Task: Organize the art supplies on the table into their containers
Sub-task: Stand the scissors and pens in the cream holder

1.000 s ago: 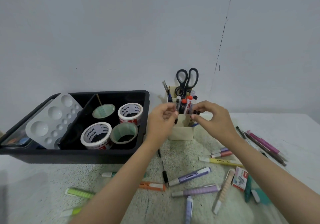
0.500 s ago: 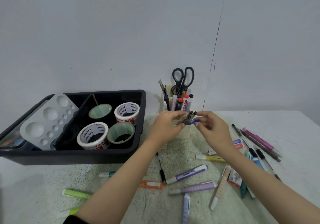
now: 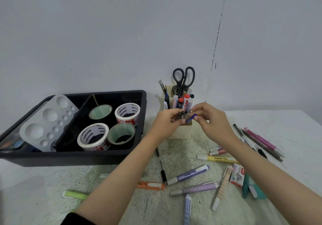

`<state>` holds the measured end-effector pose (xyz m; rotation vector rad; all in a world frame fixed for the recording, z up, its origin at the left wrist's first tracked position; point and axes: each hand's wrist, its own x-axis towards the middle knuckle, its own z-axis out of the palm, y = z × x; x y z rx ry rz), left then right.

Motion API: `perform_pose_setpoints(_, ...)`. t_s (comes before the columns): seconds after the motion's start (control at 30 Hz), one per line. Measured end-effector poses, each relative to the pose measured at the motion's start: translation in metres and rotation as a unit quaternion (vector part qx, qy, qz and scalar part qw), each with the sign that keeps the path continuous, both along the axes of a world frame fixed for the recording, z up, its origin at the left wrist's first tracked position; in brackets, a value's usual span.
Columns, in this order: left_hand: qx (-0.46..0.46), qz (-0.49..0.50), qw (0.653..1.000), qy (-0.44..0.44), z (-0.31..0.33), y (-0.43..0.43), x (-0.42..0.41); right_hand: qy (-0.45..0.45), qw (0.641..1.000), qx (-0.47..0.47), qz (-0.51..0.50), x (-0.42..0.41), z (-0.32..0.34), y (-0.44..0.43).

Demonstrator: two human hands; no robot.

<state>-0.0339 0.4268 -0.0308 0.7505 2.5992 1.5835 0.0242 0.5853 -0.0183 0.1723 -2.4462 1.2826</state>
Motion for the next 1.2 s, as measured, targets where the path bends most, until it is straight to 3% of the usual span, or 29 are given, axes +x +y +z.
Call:
perform_pose_setpoints(0.3, -0.027, -0.003, 0.999, 0.031, -0.002, -0.006, -0.001, 0.057, 0.983, 0.174, 0.005, -0.003, 0.014, 0.008)
perform_pose_setpoints(0.47, 0.025, -0.016, 1.000, -0.010, -0.003, -0.004, 0.005, 0.035, 0.994, 0.097, 0.034, -0.001, 0.012, 0.007)
perform_pose_setpoints(0.87, -0.082, 0.012, 0.991, 0.106, -0.005, 0.002, 0.013, 0.038, 0.999, -0.017, -0.002, 0.001, 0.002, 0.001)
perform_pose_setpoints(1.07, -0.097, 0.050, 0.986, 0.128, -0.007, -0.002, 0.010, 0.104, 0.992, 0.074, -0.025, 0.007, 0.005, 0.009)
perform_pose_setpoints(1.2, -0.087, 0.016, 0.991, 0.097, -0.004, -0.004, 0.010, 0.071, 0.986, 0.147, 0.024, 0.006, 0.005, 0.007)
